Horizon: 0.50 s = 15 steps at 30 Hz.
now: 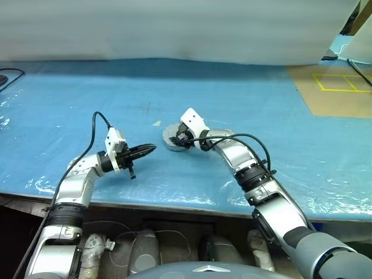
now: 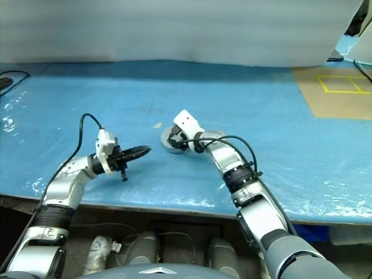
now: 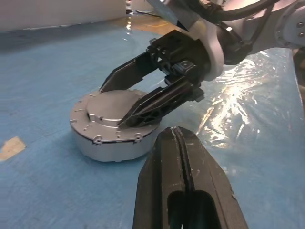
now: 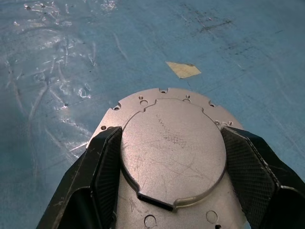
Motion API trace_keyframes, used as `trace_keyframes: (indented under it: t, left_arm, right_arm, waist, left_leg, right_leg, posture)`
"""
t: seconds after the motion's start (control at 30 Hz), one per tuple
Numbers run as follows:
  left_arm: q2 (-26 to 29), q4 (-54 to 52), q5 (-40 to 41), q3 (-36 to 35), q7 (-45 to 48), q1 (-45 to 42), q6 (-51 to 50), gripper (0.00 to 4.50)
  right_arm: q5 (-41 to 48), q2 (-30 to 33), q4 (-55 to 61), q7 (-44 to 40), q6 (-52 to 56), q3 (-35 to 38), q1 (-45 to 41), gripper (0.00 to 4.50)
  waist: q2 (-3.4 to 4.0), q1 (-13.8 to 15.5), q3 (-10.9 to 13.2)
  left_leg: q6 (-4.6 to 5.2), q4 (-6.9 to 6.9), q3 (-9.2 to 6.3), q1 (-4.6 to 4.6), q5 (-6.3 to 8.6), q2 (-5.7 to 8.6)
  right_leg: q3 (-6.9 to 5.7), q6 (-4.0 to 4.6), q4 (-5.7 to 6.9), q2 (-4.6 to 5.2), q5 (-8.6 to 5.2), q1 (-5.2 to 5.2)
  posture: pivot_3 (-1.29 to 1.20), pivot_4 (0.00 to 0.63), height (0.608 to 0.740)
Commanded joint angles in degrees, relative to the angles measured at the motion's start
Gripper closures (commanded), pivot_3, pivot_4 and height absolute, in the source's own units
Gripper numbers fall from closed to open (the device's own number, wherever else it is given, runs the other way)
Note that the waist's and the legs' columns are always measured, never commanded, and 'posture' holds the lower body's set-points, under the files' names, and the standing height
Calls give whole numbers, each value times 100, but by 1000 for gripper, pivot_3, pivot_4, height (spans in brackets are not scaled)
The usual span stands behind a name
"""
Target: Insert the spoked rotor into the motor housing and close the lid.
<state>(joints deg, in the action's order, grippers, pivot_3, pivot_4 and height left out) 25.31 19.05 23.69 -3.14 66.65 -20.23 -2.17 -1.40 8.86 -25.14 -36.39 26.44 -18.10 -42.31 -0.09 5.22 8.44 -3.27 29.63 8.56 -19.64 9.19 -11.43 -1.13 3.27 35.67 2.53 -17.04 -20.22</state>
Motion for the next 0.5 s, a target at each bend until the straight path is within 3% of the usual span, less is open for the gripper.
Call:
trace_keyframes:
  t: [0.03,0.13,0.2,0.5]
  left_arm:
    - [-8,270,-146,-162,-291,-350,321,4500]
    - [-27,508,-213,-151,-334,-531,459,4500]
    - [-40,603,-225,-144,-319,-608,505,4500]
    - [-141,775,-268,-70,-268,-702,547,4500]
  right_arm:
    - [-131,258,-361,-390,655,-299,473,1578]
    - [-141,466,74,-715,642,-462,688,1578]
    - [-114,618,374,-916,685,-531,842,1578]
    - [149,1236,1375,-1738,761,-600,1254,1578]
  waist:
    - [-1,9,-1]
    - [-3,28,-5]
    - [-9,35,-8]
    - [-15,36,-12]
  left_leg:
    - [-1,0,1,-2,0,-1]
    - [-13,-1,0,-28,-9,-1]
    - [-25,-11,1,-51,-15,7]
    - [-27,-17,-25,-103,-16,15]
  right_leg:
    - [0,2,0,-2,1,-3]
    - [-1,34,-19,-5,21,-15]
    - [-4,-1,-41,-5,42,-20]
    - [-44,-9,-87,-24,45,-25]
  posture:
    - [0,150,740]
    - [0,150,740]
    - [0,150,740]
    - [0,150,740]
